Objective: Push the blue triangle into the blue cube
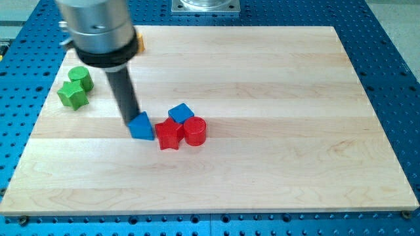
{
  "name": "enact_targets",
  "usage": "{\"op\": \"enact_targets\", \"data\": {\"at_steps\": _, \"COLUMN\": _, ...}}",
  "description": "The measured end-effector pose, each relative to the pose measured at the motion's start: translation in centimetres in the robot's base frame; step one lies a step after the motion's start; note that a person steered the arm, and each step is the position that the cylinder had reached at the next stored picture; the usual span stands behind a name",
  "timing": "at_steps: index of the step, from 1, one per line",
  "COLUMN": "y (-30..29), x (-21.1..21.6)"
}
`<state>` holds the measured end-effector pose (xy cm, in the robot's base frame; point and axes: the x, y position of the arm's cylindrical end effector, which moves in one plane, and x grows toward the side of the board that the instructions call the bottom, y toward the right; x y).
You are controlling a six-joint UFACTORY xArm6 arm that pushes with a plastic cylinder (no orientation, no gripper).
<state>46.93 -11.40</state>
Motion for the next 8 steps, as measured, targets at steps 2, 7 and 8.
{"op": "enact_targets", "data": {"at_steps": 2, "y": -4.2, "x": 5.0}}
{"op": "enact_targets", "data": {"at_steps": 7, "y": -1.4, "x": 1.1}}
{"op": "enact_targets", "data": {"at_steps": 8, "y": -1.8, "x": -1.3}}
